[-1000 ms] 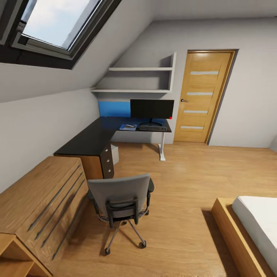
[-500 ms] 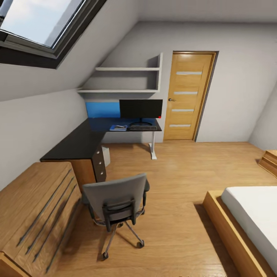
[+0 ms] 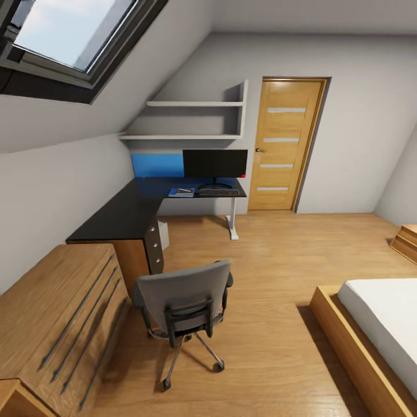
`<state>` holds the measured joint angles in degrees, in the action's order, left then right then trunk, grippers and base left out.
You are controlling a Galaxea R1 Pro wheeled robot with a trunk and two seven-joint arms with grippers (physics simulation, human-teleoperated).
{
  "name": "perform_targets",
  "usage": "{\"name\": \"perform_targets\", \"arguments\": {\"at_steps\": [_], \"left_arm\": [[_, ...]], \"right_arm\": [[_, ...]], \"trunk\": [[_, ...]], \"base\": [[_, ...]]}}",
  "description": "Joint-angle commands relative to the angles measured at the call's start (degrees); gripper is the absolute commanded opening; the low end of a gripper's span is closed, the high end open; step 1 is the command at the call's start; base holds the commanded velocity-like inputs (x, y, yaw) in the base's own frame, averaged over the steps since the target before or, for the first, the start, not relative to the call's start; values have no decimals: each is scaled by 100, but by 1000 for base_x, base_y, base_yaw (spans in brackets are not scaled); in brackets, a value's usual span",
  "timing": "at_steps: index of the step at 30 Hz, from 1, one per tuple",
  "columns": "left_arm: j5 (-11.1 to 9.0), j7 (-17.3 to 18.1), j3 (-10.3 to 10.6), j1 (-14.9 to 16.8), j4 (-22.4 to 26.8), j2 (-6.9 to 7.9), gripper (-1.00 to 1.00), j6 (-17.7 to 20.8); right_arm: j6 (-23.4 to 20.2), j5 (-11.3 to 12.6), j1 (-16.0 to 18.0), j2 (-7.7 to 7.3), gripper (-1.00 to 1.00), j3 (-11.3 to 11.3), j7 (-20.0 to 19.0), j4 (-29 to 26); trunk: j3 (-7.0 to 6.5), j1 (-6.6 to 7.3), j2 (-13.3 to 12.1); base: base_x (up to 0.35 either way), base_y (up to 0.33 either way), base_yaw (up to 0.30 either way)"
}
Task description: In the bedroom, organize the workspace by keeping the computer under the desk, ensuring the monitor is on the desk, placing the keyboard on the desk next to the monitor, placing the mouse on the desk next to the keyboard, moving the folder from the swivel chair onto the desk next to the mouse, stacking the notebook on top of the folder with the pen on top of the notebook, and positioning the swivel chair next to the desk.
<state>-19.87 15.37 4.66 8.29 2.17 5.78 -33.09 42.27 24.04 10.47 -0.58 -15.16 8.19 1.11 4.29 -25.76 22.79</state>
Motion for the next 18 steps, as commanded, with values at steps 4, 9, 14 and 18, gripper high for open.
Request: {"name": "perform_targets", "arguments": {"at_steps": [4, 9, 14, 18], "left_arm": [[-61, 28, 48, 5, -6, 2, 100, -13], [-61, 28, 48, 5, -6, 2, 100, -24], [-58, 30, 43, 5, 0, 7, 100, -38], [-55, 31, 40, 5, 4, 12, 100, -47]], "right_arm": [[18, 13, 7, -2, 100, -49, 33, 12], [13, 13, 7, -9, 100, -49, 33, 12], [-12, 10, 7, -11, 100, -48, 40, 7], [-20, 6, 7, -23, 100, -42, 42, -16]], "trunk": [[13, -3, 13], [13, -3, 13], [13, -3, 13], [13, -3, 13]], "base": [[-126, 208, 0], [-47, 76, 0], [-9, 14, 0], [-2, 3, 0]]}}
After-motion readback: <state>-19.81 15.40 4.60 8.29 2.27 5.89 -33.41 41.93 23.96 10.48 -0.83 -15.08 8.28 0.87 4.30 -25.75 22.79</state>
